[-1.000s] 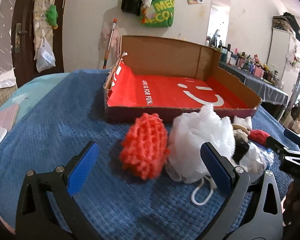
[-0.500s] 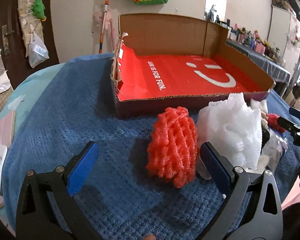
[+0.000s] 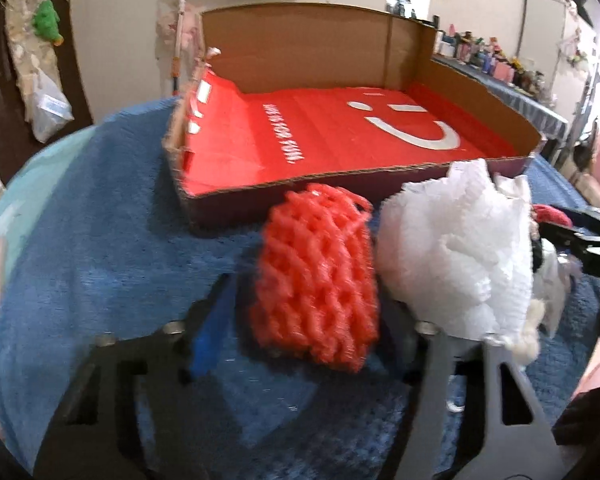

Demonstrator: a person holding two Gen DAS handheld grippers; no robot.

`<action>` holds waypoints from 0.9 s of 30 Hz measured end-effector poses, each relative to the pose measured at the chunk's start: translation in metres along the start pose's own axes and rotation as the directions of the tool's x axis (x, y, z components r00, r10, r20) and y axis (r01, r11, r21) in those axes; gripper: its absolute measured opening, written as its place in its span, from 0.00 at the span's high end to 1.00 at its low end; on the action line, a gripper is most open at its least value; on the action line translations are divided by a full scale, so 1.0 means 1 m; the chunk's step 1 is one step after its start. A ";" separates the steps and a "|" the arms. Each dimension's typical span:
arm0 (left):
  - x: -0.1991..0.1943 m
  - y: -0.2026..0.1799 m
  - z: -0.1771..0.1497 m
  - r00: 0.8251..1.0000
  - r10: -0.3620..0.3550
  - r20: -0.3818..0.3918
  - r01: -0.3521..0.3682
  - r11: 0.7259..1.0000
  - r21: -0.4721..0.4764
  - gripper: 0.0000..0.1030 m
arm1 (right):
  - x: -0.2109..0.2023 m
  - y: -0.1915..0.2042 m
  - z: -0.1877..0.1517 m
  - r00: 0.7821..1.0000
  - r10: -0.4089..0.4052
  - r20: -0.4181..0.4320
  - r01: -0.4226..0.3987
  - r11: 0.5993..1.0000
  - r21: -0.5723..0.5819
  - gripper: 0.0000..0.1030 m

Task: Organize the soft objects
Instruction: 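Grasp red foam net with left tool while right tool grasps red knitted ball, then carry foam net into box with left tool while right tool carries red ball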

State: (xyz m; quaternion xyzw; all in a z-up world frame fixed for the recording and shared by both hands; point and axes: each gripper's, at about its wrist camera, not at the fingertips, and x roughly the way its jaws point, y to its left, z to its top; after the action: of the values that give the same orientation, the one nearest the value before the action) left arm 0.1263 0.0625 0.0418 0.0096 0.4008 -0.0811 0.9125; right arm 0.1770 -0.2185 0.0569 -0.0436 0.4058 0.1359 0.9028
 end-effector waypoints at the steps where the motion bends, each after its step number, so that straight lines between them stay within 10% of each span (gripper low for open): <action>1: 0.000 -0.001 0.000 1.000 -0.003 0.002 0.003 1.000 0.000 0.50 | 0.000 0.000 -0.001 1.000 0.018 -0.002 -0.018 1.000 0.001 0.40; 27: -0.041 0.001 0.011 0.992 0.008 0.128 -0.010 1.000 0.011 0.54 | -0.058 0.001 0.018 0.980 0.091 0.178 -0.092 0.996 0.001 0.51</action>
State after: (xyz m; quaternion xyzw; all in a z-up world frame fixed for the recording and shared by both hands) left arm 0.1070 0.0687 0.0795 0.0115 0.3411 -0.0798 0.9366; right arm 0.1524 -0.2260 0.1122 -0.0083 0.3260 0.1787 0.9283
